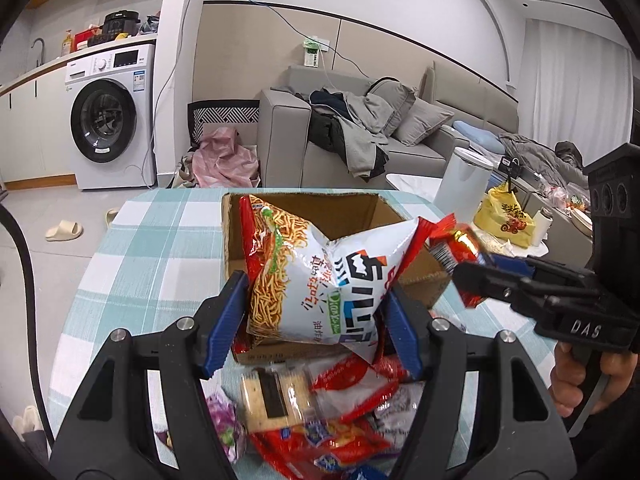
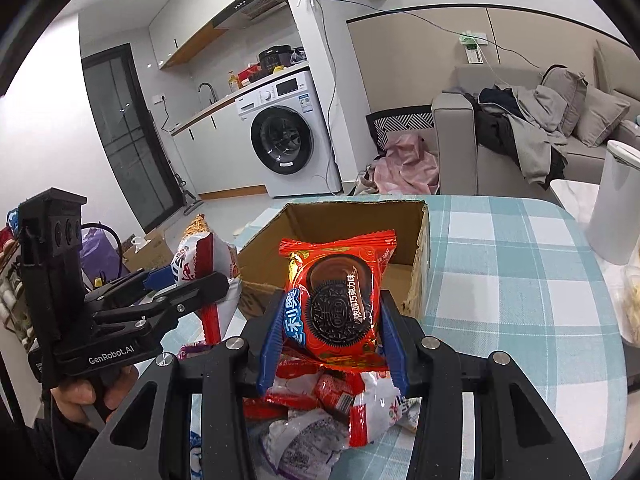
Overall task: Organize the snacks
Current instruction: 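Lift the Oreo pack with the right tool while the left tool carries the noodle bag over the box, then open both tools to drop the Oreo pack and noodle bag into the box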
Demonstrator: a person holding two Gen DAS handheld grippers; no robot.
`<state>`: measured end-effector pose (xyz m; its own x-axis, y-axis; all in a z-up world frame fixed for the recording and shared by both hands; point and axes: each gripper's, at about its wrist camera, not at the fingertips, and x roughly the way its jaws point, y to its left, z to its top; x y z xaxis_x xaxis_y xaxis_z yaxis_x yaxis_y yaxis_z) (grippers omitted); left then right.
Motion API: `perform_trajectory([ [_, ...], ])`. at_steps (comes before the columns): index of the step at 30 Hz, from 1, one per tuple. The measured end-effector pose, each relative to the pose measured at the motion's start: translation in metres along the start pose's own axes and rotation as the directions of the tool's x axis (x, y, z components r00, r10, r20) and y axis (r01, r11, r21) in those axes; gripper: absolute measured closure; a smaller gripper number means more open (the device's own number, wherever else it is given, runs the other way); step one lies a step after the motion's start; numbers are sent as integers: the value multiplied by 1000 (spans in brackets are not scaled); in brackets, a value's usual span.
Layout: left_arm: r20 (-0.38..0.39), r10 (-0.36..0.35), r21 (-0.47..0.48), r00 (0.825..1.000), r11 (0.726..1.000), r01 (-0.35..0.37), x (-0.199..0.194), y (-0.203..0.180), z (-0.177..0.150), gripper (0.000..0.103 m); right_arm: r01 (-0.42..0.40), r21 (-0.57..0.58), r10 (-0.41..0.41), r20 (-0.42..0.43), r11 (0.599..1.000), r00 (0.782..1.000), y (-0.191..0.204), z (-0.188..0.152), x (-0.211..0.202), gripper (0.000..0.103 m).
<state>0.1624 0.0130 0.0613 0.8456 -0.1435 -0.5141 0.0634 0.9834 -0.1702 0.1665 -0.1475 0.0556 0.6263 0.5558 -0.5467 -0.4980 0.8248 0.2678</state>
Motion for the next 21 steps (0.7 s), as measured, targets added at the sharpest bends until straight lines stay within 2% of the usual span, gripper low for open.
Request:
perform_trajectory([
  [15,-21,2,-49,1000,999,-3,54,7,28,39,-12,71,13,-17,997,1000,-11,16,37,58],
  [21,-52,11,-50,999,999,-13,71,9,24,38,-4,97,7,-29,995,1000,-17,14,45,58],
])
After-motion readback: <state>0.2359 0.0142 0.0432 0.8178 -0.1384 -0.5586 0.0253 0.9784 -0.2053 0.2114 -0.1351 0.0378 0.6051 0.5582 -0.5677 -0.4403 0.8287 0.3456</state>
